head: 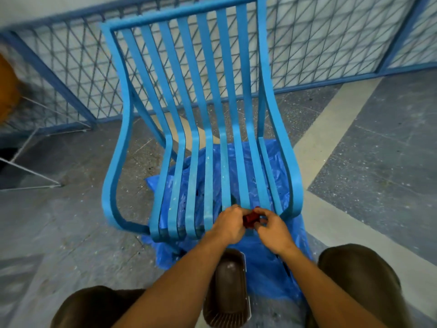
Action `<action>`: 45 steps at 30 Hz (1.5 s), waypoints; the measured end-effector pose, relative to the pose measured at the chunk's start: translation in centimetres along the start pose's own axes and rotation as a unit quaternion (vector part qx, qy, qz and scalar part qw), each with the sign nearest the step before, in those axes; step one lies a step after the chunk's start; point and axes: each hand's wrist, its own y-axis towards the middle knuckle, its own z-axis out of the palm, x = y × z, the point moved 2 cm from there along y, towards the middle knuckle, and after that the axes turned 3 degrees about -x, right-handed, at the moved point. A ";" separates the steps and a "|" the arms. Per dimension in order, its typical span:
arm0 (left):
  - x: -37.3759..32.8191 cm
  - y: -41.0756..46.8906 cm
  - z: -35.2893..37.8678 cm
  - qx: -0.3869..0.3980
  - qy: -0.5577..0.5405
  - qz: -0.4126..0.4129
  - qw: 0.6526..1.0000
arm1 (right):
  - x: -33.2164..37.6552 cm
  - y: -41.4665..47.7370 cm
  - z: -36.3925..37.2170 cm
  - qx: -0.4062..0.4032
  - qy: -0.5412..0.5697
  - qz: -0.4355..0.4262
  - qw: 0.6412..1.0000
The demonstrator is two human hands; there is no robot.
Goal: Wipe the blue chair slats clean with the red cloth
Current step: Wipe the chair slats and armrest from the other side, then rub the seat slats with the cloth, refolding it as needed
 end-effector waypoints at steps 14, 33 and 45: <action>-1.8 -12.4 2.9 -0.198 -0.319 -0.072 0.924 | 0.2 -9.0 2.2 0.045 0.269 0.047 0.961; 5.9 -23.4 0.9 -0.217 -0.609 -0.113 0.755 | 3.4 -17.2 8.7 0.108 0.285 -0.023 0.952; 14.9 -19.3 -1.5 -0.329 -0.518 -0.192 0.766 | 6.9 -8.8 17.8 0.096 0.024 -0.105 0.989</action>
